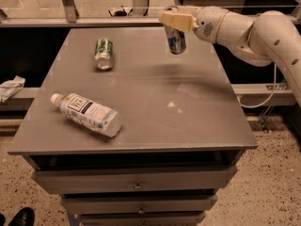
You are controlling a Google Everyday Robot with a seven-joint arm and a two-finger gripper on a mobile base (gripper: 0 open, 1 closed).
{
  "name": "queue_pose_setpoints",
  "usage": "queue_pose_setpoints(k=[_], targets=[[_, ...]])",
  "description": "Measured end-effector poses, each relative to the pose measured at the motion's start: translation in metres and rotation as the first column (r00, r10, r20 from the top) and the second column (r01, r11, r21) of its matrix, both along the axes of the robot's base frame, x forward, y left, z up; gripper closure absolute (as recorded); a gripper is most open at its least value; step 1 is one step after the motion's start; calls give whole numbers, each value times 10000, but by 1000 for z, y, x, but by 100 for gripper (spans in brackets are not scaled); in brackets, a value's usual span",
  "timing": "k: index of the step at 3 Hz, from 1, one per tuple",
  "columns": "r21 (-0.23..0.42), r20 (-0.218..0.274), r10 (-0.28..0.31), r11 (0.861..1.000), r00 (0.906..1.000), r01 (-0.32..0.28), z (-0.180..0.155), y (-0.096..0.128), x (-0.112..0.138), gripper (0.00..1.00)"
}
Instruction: Place redbull can upright
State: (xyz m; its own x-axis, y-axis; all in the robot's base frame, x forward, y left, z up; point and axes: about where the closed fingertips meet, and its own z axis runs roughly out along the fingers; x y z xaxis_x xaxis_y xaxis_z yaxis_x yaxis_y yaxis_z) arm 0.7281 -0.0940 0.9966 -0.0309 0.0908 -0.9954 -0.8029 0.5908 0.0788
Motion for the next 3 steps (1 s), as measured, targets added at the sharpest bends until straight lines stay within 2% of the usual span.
queue_pose_setpoints(k=[1, 2, 3], targets=[[1015, -81, 40, 9948, 10000, -31, -12, -12, -4, 100], [1700, -140, 119, 9854, 9998, -93, -19, -18, -4, 100], [1928, -456, 358, 9809, 9983, -263, -28, -23, -5, 100]])
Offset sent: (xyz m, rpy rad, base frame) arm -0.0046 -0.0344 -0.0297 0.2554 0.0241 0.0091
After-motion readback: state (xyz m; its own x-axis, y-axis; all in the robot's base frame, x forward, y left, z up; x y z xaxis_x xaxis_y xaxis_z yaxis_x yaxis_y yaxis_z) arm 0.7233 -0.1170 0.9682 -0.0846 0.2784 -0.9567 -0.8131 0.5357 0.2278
